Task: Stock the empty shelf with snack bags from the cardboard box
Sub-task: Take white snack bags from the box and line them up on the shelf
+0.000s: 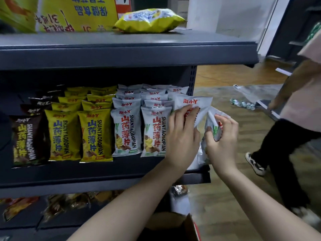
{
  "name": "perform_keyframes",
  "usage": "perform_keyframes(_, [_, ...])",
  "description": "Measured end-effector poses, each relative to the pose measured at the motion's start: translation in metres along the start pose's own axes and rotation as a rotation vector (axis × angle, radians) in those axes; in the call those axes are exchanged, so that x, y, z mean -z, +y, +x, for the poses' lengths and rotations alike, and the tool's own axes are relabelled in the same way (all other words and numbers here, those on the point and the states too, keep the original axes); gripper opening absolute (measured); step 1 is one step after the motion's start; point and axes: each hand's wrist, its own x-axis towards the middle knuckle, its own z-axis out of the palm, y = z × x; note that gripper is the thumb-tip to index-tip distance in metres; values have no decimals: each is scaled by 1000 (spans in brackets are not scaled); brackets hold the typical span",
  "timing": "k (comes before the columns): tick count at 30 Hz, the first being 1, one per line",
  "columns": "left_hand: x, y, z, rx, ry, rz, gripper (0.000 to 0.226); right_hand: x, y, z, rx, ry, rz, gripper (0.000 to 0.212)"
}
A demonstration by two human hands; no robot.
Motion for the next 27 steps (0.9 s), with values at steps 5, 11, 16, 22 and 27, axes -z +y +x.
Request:
perform_keyframes(5, [-52,-11,24,56,-50,129,56,-2,31,33,-44,-26,-11,37])
perform_keyframes(11, [-103,-41,42,154,-84,178,62,-15,62,55,-60,-68,22,36])
perform_keyframes(16, [-126,-56,62,266,5,215,50,-32,77,61,-73,-108,58,34])
perform_keyframes(22, [-147,-71,66,260,24,309,56,-45,84,64,-52,-131,121,32])
perform_keyframes(27, [-154,-82,55,253,-64,436,72,-48,86,69,-40,-146,148,32])
